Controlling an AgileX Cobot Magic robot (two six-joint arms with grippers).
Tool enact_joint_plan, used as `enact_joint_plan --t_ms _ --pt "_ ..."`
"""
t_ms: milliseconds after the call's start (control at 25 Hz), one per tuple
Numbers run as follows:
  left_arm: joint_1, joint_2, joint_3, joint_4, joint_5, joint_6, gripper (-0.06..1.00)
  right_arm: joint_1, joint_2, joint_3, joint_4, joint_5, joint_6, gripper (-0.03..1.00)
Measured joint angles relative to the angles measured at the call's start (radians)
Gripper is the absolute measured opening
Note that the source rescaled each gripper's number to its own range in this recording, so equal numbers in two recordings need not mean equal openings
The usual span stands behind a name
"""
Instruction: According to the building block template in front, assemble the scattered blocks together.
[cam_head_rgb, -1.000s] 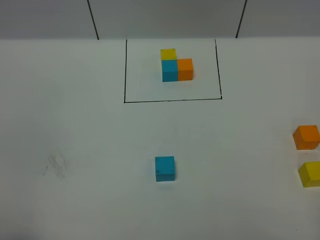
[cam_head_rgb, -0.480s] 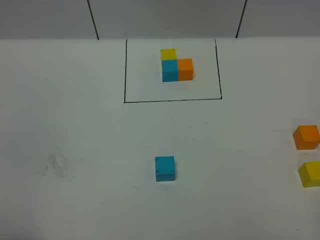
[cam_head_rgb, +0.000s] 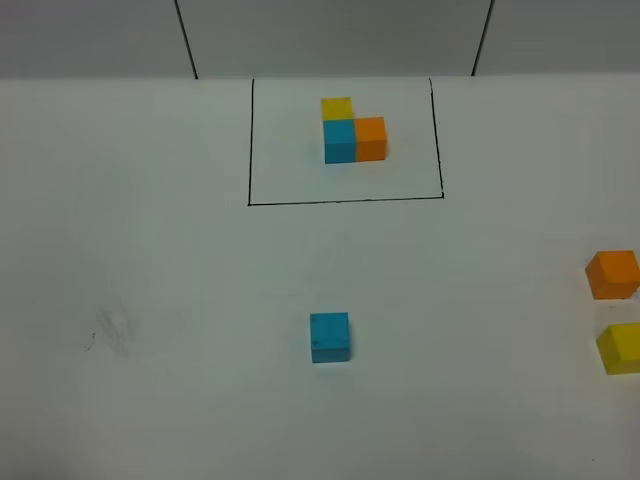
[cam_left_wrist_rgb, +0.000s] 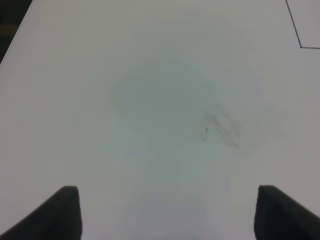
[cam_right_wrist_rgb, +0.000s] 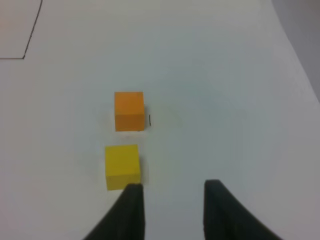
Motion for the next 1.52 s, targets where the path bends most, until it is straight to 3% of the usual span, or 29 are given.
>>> enact_joint_plan --t_ms 400,520,640,840,960,1240,1520 --pt "0.0 0.0 0.0 0.0 0.0 0.0 0.6 0.0 0.0 0.0 0.0 0.0 0.006 0.01" --pt "0.0 0.0 0.0 0.0 0.0 0.0 0.6 0.0 0.05 -0.002 0.004 -0.001 0.05 0.08" --pt "0.0 0.0 0.0 0.0 0.0 0.0 0.6 0.0 0.178 -0.024 0.025 -0.029 0.092 0.28" --pt "0.0 0.0 0.0 0.0 0.0 0.0 0.6 0.0 0.462 -0.074 0.034 -0.106 0.104 0.78" --pt "0.0 0.0 0.0 0.0 0.0 0.0 0.6 0.0 0.628 -0.119 0.034 -0.141 0.105 0.96" --pt "0.0 0.0 0.0 0.0 0.0 0.0 0.6 0.0 0.956 -0.252 0.034 -0.207 0.105 1.0" --pt "0.0 0.0 0.0 0.0 0.0 0.0 0.6 0.0 1.205 -0.335 0.034 -0.283 0.105 0.94"
